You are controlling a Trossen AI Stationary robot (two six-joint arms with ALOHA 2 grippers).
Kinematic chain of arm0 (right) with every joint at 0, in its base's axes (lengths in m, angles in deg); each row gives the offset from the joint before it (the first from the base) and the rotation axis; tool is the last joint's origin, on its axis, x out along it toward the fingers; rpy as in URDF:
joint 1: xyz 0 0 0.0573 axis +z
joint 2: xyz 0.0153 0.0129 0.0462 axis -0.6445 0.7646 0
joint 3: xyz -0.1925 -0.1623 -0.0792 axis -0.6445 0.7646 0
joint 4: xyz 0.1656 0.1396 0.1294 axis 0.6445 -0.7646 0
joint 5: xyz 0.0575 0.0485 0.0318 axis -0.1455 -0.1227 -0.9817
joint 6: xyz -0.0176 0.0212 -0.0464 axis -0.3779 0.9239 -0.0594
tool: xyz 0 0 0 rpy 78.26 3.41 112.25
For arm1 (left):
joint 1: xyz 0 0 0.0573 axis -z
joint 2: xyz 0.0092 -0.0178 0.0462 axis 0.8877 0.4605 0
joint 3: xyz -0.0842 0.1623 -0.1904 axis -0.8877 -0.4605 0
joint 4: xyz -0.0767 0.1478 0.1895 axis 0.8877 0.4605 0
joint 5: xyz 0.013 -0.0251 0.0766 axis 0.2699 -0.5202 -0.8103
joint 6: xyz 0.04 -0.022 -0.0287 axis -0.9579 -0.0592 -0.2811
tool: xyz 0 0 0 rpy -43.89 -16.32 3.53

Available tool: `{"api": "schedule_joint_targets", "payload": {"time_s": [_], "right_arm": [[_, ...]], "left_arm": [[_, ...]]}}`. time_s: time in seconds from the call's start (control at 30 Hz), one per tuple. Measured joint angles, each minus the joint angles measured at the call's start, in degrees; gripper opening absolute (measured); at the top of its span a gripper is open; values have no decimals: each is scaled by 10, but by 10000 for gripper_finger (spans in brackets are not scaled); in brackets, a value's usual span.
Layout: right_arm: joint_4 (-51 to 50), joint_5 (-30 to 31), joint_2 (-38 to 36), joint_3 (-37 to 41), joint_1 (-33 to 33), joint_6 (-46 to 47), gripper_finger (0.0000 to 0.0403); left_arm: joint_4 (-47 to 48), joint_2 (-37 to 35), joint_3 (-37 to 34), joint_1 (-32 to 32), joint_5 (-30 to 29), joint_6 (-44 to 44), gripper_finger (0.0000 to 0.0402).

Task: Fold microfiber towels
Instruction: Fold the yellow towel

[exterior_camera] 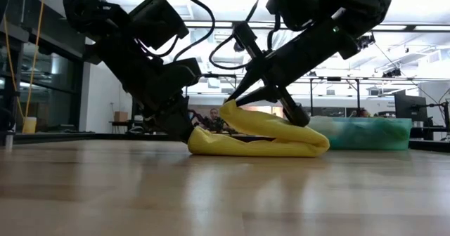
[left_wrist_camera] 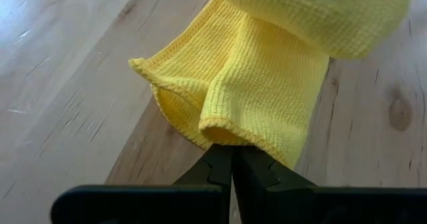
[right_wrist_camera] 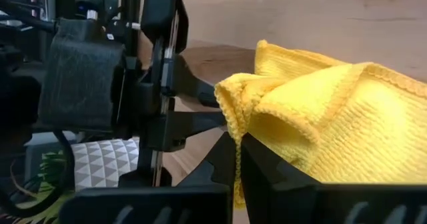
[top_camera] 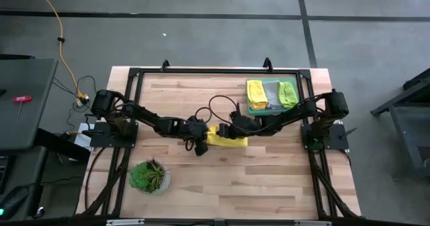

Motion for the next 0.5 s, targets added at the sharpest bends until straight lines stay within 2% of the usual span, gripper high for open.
{"api": "schedule_joint_targets", "payload": {"time_s": [0.1,0.17,0.5], "right_arm": [[8,-9,0,0,-4,-4,7],[26,-22,0,0,-8,-13,27],[50,-69,-13,0,-37,-109,199]], "left_arm": [[0,0,0,0,0,0,0],[0,0,0,0,0,0,0],[1,0,0,0,0,-2,0]]}}
